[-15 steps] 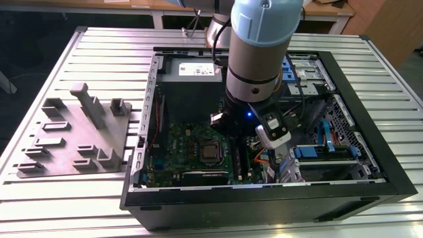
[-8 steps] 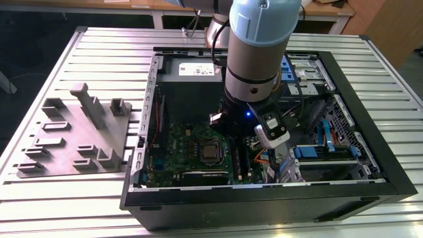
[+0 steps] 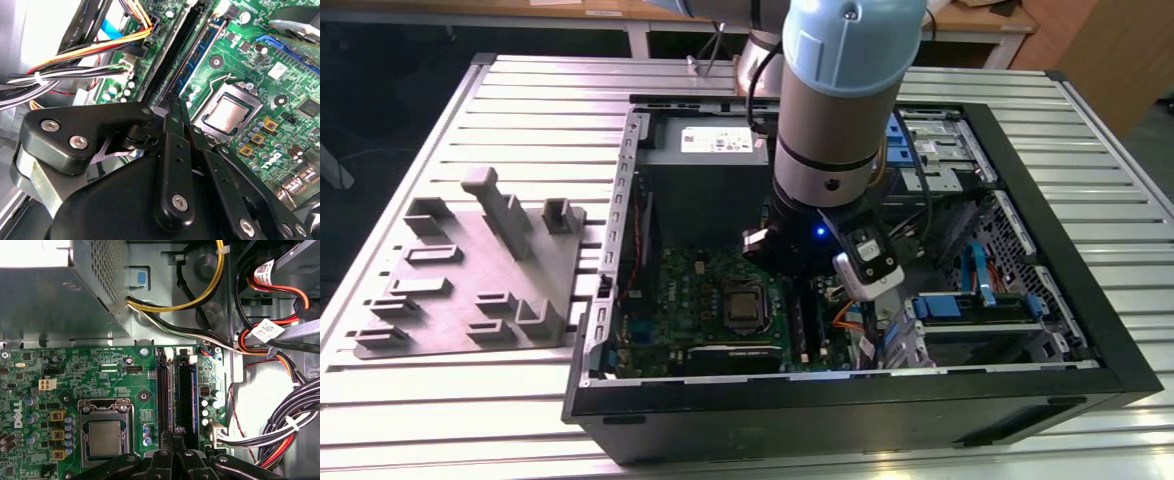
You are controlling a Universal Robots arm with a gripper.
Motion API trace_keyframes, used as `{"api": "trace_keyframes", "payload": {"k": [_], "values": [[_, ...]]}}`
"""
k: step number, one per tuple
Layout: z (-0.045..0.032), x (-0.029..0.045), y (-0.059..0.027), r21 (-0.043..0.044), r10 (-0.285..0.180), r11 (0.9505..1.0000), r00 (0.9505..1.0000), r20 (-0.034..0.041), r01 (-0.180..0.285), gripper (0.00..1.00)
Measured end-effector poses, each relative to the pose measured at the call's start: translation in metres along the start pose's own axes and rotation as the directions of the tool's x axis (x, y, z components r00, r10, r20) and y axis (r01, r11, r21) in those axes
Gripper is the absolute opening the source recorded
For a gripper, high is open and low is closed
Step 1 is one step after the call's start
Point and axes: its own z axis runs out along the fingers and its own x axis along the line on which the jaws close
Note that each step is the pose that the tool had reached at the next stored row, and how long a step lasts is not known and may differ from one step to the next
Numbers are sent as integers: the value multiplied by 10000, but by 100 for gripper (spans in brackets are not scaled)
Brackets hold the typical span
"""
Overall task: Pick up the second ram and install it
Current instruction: 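Insert the second ram into the second slot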
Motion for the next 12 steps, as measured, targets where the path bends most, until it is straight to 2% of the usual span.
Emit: {"api": "trace_keyframes", "payload": {"k": [9,12], "values": [[0,0,0,-11,1,10000,10000,0,-1,11],[0,0,0,-53,2,10000,10000,-2,-2,11]]}}
